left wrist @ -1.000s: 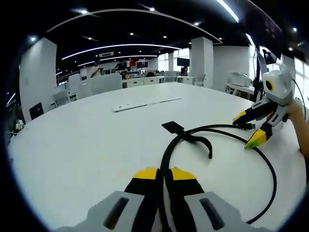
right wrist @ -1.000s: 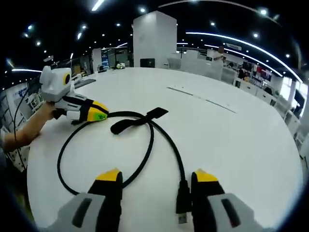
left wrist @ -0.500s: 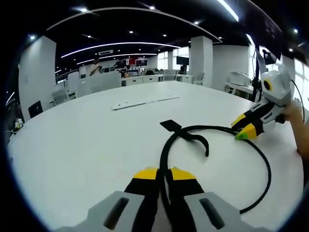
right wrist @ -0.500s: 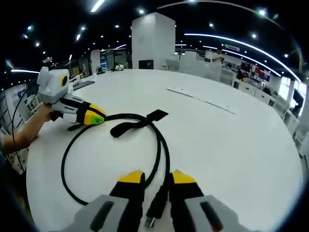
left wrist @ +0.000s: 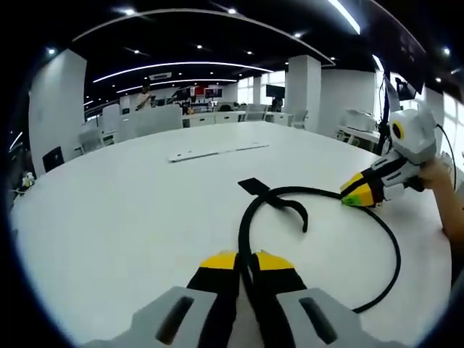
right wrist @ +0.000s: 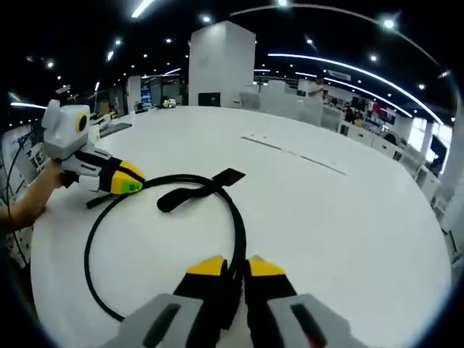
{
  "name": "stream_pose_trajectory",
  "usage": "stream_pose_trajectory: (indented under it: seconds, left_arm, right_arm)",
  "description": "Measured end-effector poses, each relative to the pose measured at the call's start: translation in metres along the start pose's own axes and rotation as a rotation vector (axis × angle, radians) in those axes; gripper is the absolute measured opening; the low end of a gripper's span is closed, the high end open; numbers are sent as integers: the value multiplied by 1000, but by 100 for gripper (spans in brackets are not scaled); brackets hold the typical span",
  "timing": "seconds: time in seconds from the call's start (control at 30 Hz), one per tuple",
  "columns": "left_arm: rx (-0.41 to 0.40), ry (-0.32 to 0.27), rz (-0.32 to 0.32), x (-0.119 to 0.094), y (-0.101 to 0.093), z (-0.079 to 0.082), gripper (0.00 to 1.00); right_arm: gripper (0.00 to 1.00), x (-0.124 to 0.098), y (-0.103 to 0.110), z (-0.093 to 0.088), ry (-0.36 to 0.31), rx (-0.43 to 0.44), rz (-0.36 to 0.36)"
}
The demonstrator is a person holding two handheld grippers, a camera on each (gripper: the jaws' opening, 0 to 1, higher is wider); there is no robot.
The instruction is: Find the charging cable on the desk, coil it up and secure with Velcro.
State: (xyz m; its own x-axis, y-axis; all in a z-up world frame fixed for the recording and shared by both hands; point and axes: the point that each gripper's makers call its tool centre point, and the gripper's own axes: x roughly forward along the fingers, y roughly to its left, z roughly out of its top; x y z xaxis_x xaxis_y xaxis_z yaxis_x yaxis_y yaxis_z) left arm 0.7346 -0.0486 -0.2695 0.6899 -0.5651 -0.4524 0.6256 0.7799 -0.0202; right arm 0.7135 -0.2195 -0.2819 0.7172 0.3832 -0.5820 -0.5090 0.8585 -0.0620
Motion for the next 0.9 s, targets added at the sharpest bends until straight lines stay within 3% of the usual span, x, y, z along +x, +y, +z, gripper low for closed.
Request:
stream_pose_trajectory:
  seconds: [0.13,0.2,0.4,0.67,0.9]
  left_arm:
    - [10,17,-1,-4,-1,-2,8]
    - [53,43,17,-9,-2,-5,8]
    - [114,33,40,-13,-4,-7,8]
    - [68,34,18,-17,-3,-8,8]
    - [30,36,44,-16,-3,-8,8]
  right_arm:
    - [11,2,2,2,-12,-7,-11]
    - [11,4,2,4,-28,-20,-14]
    - [11,5,3,7,-49,-11,-16]
    - [11,4,6,8,-53,-14,-16]
    - [11,6,5,10,-69,-7,-47]
